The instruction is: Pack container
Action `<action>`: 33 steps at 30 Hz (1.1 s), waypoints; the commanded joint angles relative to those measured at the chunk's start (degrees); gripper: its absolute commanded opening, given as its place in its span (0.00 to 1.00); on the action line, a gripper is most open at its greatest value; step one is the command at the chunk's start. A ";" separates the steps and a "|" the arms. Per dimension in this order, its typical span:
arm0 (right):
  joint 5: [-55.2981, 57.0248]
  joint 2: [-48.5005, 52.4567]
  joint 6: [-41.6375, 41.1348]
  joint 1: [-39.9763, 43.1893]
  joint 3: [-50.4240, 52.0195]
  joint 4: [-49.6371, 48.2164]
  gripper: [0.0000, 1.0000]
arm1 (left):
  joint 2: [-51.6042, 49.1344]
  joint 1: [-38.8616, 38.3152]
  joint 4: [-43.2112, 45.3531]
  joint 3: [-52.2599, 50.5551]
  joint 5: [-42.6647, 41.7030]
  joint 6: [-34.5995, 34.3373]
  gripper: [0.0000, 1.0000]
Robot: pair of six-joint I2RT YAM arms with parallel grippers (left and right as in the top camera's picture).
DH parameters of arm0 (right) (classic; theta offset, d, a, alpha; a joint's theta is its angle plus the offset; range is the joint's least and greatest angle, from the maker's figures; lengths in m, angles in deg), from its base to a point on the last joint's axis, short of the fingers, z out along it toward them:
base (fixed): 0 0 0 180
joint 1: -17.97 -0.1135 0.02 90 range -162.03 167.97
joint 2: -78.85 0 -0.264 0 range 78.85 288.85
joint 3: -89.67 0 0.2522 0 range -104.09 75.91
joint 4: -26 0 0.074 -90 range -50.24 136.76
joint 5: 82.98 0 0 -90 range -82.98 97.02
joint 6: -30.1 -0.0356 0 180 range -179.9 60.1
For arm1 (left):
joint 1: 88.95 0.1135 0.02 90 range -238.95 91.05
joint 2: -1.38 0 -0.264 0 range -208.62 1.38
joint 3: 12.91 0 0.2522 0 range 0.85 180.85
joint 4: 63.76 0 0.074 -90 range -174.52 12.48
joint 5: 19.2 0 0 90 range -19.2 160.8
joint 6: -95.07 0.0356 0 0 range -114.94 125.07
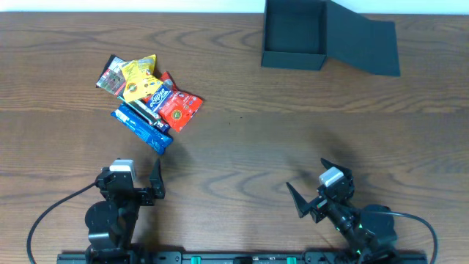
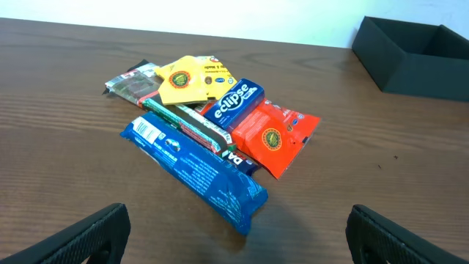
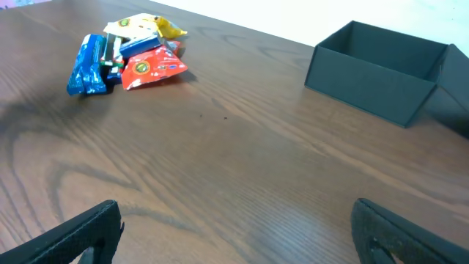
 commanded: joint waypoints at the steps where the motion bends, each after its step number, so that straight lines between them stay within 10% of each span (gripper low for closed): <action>1: 0.39 -0.46 -0.22 -0.46 0.55 0.04 0.99 | 0.42 0.24 -0.20 -1.29 -0.24 0.55 0.95; 18: -3.43 -0.46 -2.47 -0.46 0.55 -0.72 0.99 | 0.42 0.24 -0.22 -1.29 -0.22 0.55 0.95; 25: -15.04 -0.46 -34.86 -0.46 0.55 -6.60 0.99 | 0.42 0.24 -0.22 -1.29 -0.24 0.55 0.95; 33: -10.62 -0.33 -49.77 -0.42 0.55 -14.67 0.99 | 0.42 0.24 -0.22 -1.29 -0.22 0.55 0.95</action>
